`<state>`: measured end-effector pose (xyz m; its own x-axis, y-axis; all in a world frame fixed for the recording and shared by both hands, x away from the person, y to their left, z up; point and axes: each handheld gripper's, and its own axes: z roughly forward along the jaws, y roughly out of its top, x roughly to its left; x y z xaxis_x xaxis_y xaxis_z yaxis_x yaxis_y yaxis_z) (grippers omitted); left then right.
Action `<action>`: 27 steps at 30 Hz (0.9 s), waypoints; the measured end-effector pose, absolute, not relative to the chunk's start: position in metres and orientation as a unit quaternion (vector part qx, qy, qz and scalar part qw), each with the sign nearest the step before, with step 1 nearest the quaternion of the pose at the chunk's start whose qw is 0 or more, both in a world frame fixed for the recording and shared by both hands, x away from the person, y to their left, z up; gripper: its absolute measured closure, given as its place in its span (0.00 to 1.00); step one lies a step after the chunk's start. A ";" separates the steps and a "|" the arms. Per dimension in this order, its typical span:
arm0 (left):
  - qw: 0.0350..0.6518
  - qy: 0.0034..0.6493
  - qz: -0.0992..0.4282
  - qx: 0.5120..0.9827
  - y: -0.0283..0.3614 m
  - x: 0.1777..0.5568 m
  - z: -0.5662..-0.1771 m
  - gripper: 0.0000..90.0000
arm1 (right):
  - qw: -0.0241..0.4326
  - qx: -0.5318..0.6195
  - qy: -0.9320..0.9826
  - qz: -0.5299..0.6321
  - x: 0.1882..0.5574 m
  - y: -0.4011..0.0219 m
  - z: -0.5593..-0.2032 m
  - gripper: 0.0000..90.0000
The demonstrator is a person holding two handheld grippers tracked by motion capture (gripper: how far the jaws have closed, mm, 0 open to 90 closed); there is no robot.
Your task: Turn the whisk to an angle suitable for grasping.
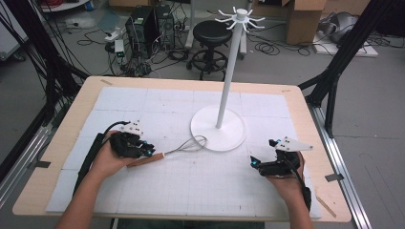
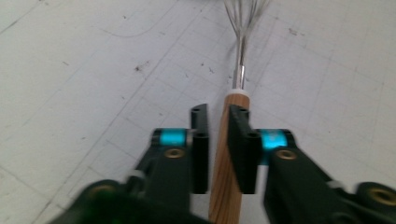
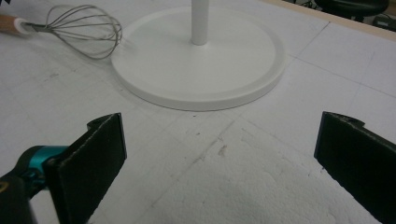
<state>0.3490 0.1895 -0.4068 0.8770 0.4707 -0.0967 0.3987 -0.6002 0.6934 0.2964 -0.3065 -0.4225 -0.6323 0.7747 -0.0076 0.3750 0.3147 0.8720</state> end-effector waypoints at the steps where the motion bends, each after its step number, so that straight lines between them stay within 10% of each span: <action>1: 0.370 0.241 0.044 0.896 0.189 0.350 -0.408 0.77 | 0.219 0.369 0.780 0.455 0.296 -0.307 -0.423 0.01; 16: 0.353 0.207 0.011 0.912 0.176 0.339 -0.411 0.45 | 0.218 0.369 0.781 0.455 0.296 -0.306 -0.423 0.01; 27: 0.286 0.160 0.053 0.943 0.160 0.329 -0.422 0.78 | 0.220 0.365 0.782 0.454 0.296 -0.305 -0.422 0.01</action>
